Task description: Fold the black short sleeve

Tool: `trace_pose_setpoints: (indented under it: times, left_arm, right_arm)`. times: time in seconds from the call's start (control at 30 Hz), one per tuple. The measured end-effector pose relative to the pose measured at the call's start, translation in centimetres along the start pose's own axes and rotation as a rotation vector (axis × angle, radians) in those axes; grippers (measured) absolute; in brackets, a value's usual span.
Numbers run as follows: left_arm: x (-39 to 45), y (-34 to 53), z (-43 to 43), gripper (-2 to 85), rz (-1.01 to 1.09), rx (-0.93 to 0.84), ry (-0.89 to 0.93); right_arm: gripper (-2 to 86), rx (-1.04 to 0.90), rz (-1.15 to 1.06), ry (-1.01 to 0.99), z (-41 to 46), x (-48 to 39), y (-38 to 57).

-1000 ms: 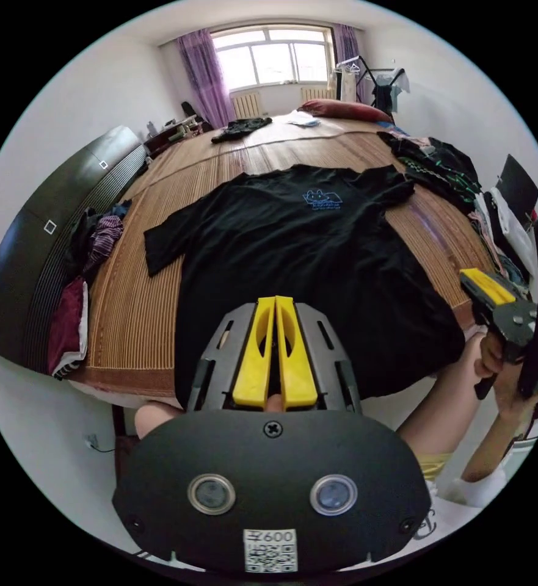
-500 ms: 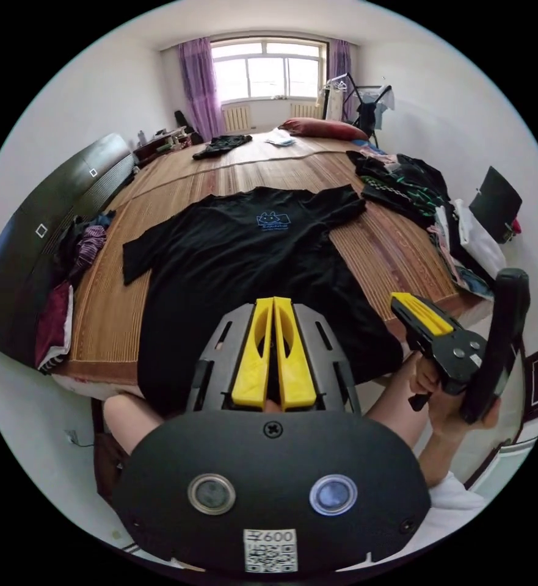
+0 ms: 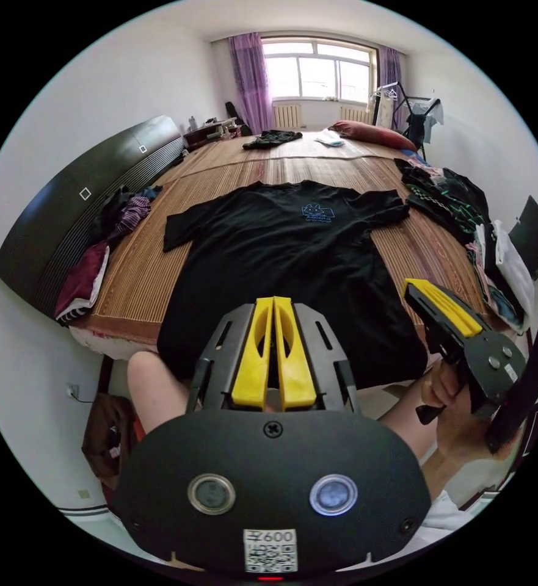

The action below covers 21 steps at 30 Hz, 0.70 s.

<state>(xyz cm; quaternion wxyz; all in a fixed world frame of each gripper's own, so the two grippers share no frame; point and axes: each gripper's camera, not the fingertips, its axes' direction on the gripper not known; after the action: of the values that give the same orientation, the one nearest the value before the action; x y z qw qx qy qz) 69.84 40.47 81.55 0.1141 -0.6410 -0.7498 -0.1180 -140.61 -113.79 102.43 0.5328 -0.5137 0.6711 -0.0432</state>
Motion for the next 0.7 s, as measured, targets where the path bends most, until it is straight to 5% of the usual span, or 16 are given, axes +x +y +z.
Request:
trace_pose_setpoints:
  times: [0.17, 0.7]
  left_arm:
    - [-2.4, 0.7, 1.7, 0.4, 0.006, 0.025, 0.018]
    - [-12.5, 1.2, 7.6, 0.3, -0.055, -0.012, 0.150]
  right_arm:
    - [-0.8, -0.034, 0.000, -0.136, -0.5, -1.5, 0.6]
    - [-0.8, -0.065, -0.134, 0.062, 0.2, -16.0, 1.8]
